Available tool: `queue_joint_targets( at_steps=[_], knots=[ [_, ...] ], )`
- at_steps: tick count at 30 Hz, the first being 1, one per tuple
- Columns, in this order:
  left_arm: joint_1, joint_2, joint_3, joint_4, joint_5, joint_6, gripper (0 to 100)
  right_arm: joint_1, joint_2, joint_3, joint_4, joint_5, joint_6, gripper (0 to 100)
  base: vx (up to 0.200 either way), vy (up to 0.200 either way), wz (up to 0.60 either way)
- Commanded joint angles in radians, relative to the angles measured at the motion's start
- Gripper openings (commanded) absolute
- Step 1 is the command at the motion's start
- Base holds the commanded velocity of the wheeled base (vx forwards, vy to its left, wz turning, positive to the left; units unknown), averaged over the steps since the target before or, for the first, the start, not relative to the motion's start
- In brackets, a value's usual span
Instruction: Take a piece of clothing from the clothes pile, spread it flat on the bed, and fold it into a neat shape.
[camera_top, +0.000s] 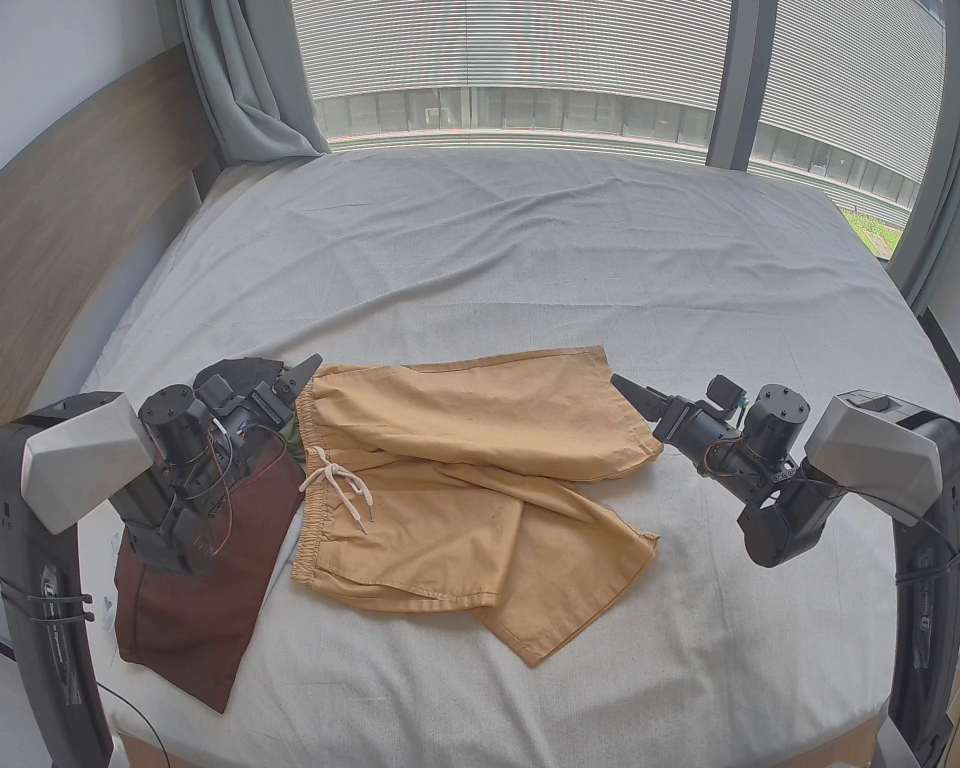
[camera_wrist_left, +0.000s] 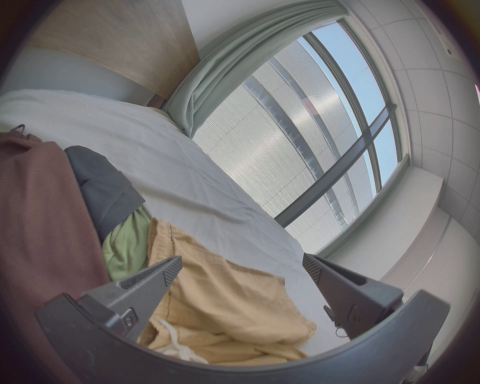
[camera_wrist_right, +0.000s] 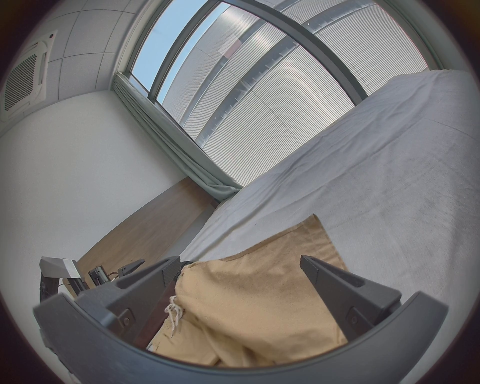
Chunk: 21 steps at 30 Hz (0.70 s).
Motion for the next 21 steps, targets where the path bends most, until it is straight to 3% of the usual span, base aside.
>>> queue_joint_targets(
  at_steps=[1,10,17,18,21],
  knots=[
    [0.004,-0.112,0.147,-0.008,-0.034,0.060,100,0.013,-0.115,0.136,-0.007,-0.001,-0.003,100,0.000,0.000,0.00],
    [0.043,-0.278,0.282,-0.008,-0.117,0.095,100,0.042,-0.222,0.321,-0.007,-0.001,-0.041,100,0.000,0.000,0.00],
    [0.121,-0.388,0.442,-0.008,-0.311,0.144,100,0.047,-0.304,0.462,-0.006,-0.001,-0.069,100,0.000,0.000,0.00],
    [0.121,-0.388,0.442,-0.008,-0.311,0.144,100,0.047,-0.304,0.462,-0.006,-0.001,-0.069,100,0.000,0.000,0.00],
    [0.135,-0.392,0.517,-0.007,-0.364,0.252,100,0.044,-0.296,0.472,-0.006,-0.002,-0.072,100,0.000,0.000,0.00]
  ],
)
